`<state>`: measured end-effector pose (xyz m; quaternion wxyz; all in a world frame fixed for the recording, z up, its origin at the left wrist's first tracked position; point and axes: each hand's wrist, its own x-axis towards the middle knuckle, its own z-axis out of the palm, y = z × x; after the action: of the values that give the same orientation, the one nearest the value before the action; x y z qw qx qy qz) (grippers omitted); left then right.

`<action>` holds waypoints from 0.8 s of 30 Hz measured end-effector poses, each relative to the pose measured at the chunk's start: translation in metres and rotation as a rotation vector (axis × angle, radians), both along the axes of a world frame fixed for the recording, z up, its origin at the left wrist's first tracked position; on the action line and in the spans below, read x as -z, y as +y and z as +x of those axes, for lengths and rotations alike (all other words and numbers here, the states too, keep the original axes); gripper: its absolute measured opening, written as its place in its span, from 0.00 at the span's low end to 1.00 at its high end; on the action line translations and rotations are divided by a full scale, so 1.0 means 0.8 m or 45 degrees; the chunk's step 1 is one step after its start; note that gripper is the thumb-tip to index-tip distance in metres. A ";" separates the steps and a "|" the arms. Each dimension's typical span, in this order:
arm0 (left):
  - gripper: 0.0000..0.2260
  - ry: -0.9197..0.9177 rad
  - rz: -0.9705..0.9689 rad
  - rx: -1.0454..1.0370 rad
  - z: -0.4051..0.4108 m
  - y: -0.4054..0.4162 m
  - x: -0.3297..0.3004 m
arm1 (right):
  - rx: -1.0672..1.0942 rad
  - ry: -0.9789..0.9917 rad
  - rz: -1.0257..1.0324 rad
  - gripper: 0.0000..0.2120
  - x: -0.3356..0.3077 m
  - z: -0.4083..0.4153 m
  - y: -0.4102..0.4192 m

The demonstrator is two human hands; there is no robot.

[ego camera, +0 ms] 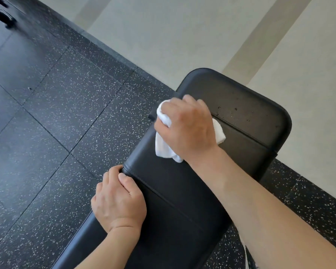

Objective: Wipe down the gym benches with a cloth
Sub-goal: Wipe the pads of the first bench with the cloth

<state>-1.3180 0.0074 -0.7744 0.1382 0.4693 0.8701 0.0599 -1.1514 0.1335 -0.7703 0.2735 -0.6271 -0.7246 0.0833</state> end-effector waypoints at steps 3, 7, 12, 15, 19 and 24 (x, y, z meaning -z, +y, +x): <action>0.25 -0.003 0.012 0.005 0.000 0.000 0.001 | -0.060 0.003 0.079 0.12 0.009 0.038 -0.060; 0.25 -0.005 0.000 0.006 0.000 0.003 0.000 | -0.111 0.034 0.160 0.13 0.015 0.066 -0.092; 0.26 0.002 0.001 0.017 -0.001 -0.001 0.001 | 0.013 -0.008 0.039 0.11 0.008 0.019 -0.023; 0.25 0.000 -0.016 0.018 -0.001 0.001 0.002 | 0.070 -0.012 -0.054 0.10 0.004 -0.019 0.019; 0.20 -0.025 0.000 -0.001 -0.004 -0.003 0.004 | 0.162 -0.008 -0.061 0.08 0.007 -0.032 0.011; 0.20 -0.044 0.029 0.007 -0.005 -0.003 0.004 | 0.127 -0.007 0.061 0.15 0.006 -0.019 -0.079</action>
<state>-1.3218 0.0052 -0.7777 0.1481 0.4721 0.8655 0.0776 -1.1667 0.0705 -0.7750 0.2903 -0.6558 -0.6950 0.0505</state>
